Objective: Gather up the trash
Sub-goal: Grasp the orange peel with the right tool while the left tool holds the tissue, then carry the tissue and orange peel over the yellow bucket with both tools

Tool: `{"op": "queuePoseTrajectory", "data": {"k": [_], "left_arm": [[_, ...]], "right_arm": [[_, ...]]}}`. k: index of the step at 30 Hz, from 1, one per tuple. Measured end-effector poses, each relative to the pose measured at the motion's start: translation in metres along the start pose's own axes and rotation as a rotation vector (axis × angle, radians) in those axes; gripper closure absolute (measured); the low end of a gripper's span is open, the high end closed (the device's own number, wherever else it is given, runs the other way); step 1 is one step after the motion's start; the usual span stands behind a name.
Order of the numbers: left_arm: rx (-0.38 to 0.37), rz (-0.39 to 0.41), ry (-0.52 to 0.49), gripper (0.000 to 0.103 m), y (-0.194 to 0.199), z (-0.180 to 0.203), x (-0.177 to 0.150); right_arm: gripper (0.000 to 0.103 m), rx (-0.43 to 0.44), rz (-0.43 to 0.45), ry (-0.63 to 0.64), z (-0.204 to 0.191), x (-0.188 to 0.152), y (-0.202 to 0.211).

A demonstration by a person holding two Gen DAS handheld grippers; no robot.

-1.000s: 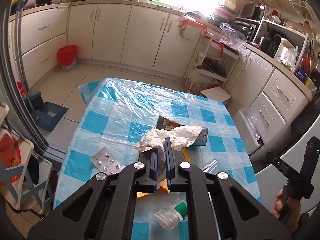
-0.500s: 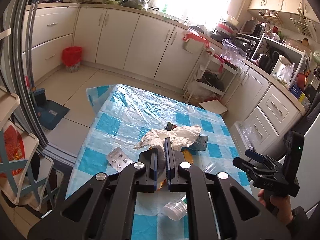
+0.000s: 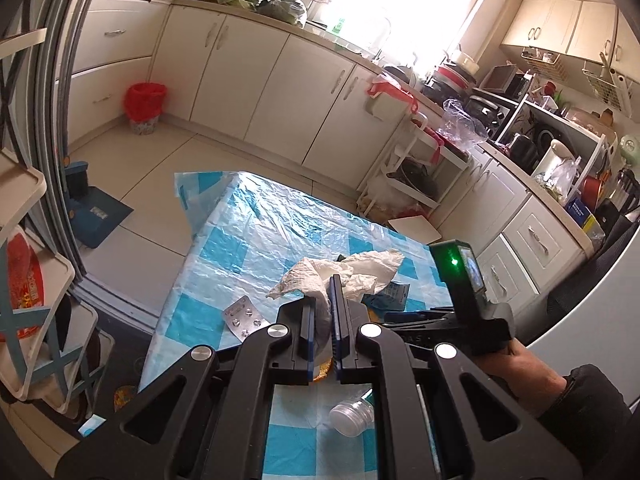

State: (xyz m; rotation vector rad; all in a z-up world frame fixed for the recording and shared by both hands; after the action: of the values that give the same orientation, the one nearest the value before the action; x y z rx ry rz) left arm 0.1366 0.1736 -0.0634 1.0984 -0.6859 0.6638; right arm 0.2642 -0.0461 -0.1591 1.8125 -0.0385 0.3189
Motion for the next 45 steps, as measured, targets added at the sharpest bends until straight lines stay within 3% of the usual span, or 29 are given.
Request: {"op": "queuePoseTrajectory", "data": {"k": [5, 8, 16, 26, 36, 45], "left_arm": [[-0.007, 0.0, 0.006, 0.097, 0.001, -0.001, -0.001], [-0.006, -0.001, 0.004, 0.097, 0.002, -0.001, -0.001], [0.0, -0.015, -0.017, 0.097, -0.004, 0.008, -0.004], [-0.005, -0.022, -0.064, 0.097, -0.012, 0.026, -0.011], [0.046, -0.056, -0.216, 0.097, -0.033, 0.075, -0.026], [0.08, -0.066, -0.331, 0.097, -0.045, 0.108, -0.036]], "right_arm": [[0.078, 0.062, -0.008, -0.066, 0.006, -0.005, -0.012], [0.09, 0.106, 0.021, -0.113, 0.013, -0.008, -0.008], [0.092, 0.196, 0.22, -0.178, 0.025, -0.022, 0.043], [0.093, 0.385, 0.476, -0.31, 0.065, -0.061, 0.12], [0.093, 0.306, 0.575, -0.389, 0.128, -0.114, 0.133], [0.093, 0.29, 0.588, -0.376, 0.134, -0.124, 0.133]]}}
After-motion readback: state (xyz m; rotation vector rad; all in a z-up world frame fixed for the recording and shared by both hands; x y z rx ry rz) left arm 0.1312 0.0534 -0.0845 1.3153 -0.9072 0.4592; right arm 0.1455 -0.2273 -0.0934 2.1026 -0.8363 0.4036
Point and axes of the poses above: each gripper's, at about its wrist camera, not at the fingertips, and y roughly against the way its jaws point, z to its right, x to its top, the point moved 2 cm from there along -y, roughly the way its jaws point, and after that the axes turned 11 degrees about -y, right-handed, at the moved point
